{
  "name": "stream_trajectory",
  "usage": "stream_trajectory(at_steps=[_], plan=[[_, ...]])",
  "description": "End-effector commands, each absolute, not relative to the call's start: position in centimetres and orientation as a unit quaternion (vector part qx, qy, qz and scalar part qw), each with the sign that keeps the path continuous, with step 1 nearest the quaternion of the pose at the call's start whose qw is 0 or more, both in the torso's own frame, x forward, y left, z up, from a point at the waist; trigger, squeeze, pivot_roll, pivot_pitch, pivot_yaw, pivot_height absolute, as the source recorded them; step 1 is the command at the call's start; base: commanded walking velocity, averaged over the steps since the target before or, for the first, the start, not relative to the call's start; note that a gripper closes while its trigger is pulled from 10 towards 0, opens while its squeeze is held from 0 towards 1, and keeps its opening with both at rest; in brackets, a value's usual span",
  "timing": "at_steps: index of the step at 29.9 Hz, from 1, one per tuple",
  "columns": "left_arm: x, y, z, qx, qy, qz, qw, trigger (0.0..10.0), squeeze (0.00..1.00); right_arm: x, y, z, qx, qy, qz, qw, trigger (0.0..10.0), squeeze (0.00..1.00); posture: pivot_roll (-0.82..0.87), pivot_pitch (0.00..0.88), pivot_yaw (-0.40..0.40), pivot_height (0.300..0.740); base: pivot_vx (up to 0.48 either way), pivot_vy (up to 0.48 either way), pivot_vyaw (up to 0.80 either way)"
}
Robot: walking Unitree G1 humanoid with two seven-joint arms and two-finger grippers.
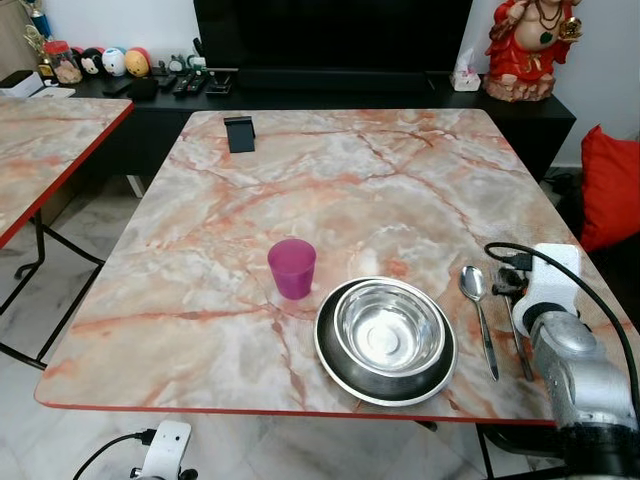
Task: Setting the table
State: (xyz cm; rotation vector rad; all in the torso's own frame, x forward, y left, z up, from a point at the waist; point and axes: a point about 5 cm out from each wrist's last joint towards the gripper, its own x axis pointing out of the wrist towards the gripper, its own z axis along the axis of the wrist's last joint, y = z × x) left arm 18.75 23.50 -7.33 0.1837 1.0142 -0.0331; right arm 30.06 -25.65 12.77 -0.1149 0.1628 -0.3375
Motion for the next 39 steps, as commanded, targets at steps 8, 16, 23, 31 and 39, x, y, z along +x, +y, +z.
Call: stream_trajectory(at_steps=[8, 16, 23, 31, 39], plan=[[18.4, 23.9, -7.4, 0.092, 0.486, -0.011, 0.869, 10.0, 0.0, 25.6, -28.8, 15.4, -0.14, -0.036, -0.341, 0.929, 10.0, 0.0, -0.05, 0.0, 0.002, 0.74, 0.0, 0.0, 0.0], [18.4, 23.7, -7.5, 0.086, 0.486, -0.011, 0.87, 10.0, 0.0, 17.5, -35.5, 15.3, -0.211, 0.023, -0.618, 0.757, 10.0, 0.0, -0.05, 0.0, -0.013, 0.74, 0.0, 0.0, 0.0], [18.5, 23.5, -7.5, 0.089, 0.487, -0.015, 0.869, 10.0, 0.0, 13.5, -37.2, 10.1, -0.137, 0.143, -0.691, 0.695, 10.0, 0.0, -0.07, 0.0, -0.01, 0.74, 0.0, 0.0, 0.0], [18.5, 23.3, -7.5, 0.087, 0.486, -0.014, 0.87, 10.0, 0.0, 11.6, -33.5, 2.2, -0.064, 0.305, -0.661, 0.682, 10.0, 0.0, -0.06, 0.0, -0.022, 0.74, 0.0, 0.0, 0.0], [18.5, 23.1, -7.6, 0.079, 0.484, -0.009, 0.871, 10.0, 0.0, 9.0, -30.1, -3.6, -0.071, 0.431, -0.608, 0.663, 10.0, 0.0, -0.05, 0.0, -0.036, 0.74, 0.0, 0.0, 0.0]])
